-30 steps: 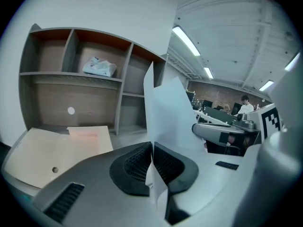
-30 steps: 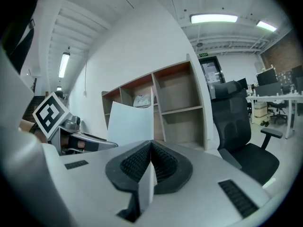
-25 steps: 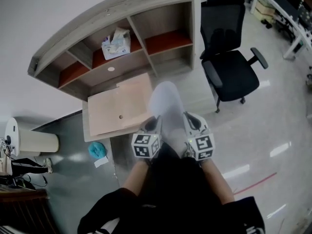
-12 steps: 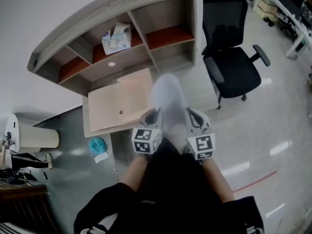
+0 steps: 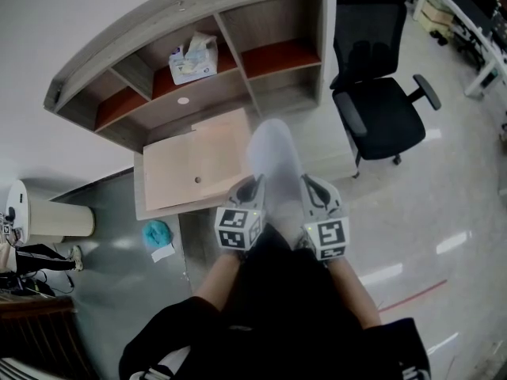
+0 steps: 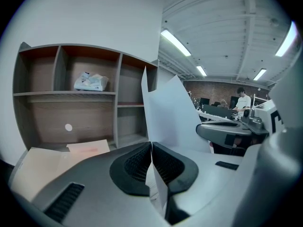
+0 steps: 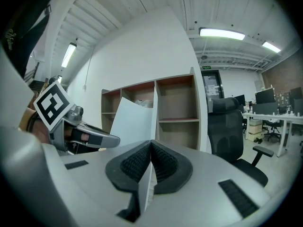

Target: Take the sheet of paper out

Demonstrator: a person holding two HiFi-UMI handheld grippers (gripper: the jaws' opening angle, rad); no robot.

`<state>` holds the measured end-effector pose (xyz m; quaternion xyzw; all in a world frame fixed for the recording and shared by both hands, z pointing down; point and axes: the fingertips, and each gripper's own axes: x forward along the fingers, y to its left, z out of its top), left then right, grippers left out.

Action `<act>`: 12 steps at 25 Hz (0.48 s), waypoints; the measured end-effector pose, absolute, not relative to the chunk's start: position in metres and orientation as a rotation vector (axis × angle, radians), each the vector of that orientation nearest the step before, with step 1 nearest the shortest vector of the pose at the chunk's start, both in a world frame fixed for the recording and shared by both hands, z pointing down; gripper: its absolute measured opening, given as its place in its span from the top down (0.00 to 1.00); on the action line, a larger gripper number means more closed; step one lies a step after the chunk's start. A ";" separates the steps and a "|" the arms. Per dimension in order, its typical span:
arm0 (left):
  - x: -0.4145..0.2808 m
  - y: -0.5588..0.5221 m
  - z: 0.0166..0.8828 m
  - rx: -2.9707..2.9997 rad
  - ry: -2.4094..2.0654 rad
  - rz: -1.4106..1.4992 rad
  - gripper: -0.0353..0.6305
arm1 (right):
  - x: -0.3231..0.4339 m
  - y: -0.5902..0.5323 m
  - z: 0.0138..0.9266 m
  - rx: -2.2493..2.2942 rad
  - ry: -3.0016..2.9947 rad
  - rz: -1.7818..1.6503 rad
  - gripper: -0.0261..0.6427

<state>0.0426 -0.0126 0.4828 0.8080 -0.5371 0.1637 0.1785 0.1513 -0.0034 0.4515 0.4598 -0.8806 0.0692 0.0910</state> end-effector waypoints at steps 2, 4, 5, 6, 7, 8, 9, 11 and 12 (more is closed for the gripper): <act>0.041 -0.012 0.484 2.280 -1.520 0.466 0.87 | 0.150 -0.003 0.453 1.357 -2.611 0.211 0.94; 0.039 -0.011 0.485 2.277 -1.518 0.463 0.87 | 0.149 -0.002 0.454 1.354 -2.609 0.212 0.94; 0.039 -0.011 0.485 2.275 -1.518 0.460 0.87 | 0.148 -0.002 0.454 1.353 -2.608 0.212 0.94; 0.039 -0.011 0.484 2.275 -1.518 0.456 0.87 | 0.148 -0.002 0.454 1.353 -2.608 0.212 0.94; 0.038 -0.011 0.485 2.274 -1.517 0.454 0.87 | 0.147 -0.002 0.455 1.352 -2.608 0.211 0.94; 0.038 -0.010 0.486 2.273 -1.515 0.455 0.87 | 0.146 -0.002 0.455 1.349 -2.607 0.208 0.94; 0.038 -0.010 0.487 2.272 -1.514 0.456 0.87 | 0.145 -0.002 0.456 1.346 -2.606 0.205 0.94; 0.036 -0.010 0.488 2.272 -1.514 0.453 0.87 | 0.143 -0.002 0.456 1.338 -2.606 0.205 0.94; 0.036 -0.010 0.488 2.272 -1.515 0.451 0.87 | 0.142 -0.002 0.456 1.336 -2.607 0.205 0.94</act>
